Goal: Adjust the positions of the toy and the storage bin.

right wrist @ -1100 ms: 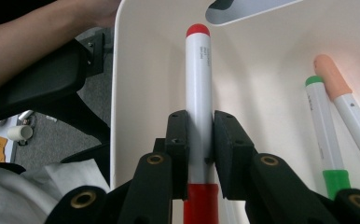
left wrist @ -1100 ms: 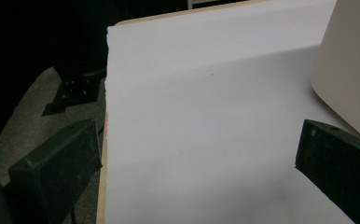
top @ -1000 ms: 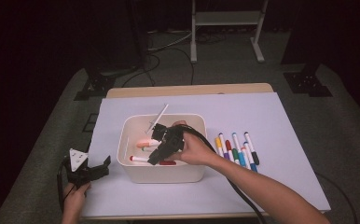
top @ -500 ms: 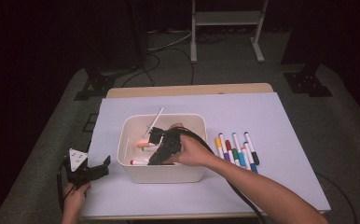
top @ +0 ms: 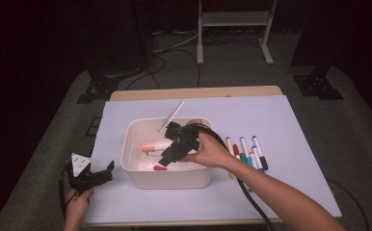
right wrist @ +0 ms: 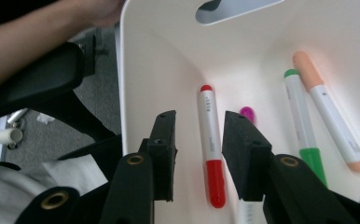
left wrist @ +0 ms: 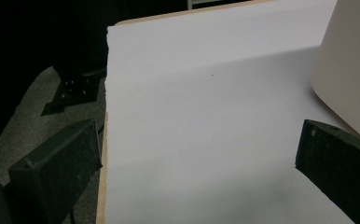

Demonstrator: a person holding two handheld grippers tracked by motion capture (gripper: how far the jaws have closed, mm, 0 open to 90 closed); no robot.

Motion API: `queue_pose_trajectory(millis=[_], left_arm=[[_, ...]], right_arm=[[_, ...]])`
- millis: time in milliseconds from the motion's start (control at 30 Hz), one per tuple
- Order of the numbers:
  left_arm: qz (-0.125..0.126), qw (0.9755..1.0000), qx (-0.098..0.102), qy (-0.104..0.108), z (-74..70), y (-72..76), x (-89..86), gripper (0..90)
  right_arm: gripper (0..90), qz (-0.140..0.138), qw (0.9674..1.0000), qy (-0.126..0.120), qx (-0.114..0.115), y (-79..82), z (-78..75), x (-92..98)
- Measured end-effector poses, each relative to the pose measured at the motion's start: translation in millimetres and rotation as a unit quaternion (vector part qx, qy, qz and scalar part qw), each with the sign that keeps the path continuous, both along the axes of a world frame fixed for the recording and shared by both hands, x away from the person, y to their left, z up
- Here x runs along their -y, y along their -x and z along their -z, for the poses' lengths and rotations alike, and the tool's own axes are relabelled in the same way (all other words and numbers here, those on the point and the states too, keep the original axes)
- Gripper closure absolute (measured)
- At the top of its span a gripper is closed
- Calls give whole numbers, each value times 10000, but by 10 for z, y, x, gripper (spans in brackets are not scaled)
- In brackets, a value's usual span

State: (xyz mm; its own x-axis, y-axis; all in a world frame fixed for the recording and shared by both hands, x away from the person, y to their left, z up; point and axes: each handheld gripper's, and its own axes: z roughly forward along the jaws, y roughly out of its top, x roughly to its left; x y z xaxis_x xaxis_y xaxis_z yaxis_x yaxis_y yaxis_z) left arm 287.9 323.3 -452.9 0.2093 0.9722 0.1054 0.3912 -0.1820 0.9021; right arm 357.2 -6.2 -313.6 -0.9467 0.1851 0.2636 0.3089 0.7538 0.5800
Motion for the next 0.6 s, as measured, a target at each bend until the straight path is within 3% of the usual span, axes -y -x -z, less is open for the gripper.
queue_pose_trajectory(millis=[333,600], left_arm=[[-9,10000,9,-12,1,0,2,0],[-7,10000,16,-32,2,2,5,0]], right_arm=[[599,456,9983,-323,183,0,-231,520],[591,895,9946,-447,264,-13,-290,954]])
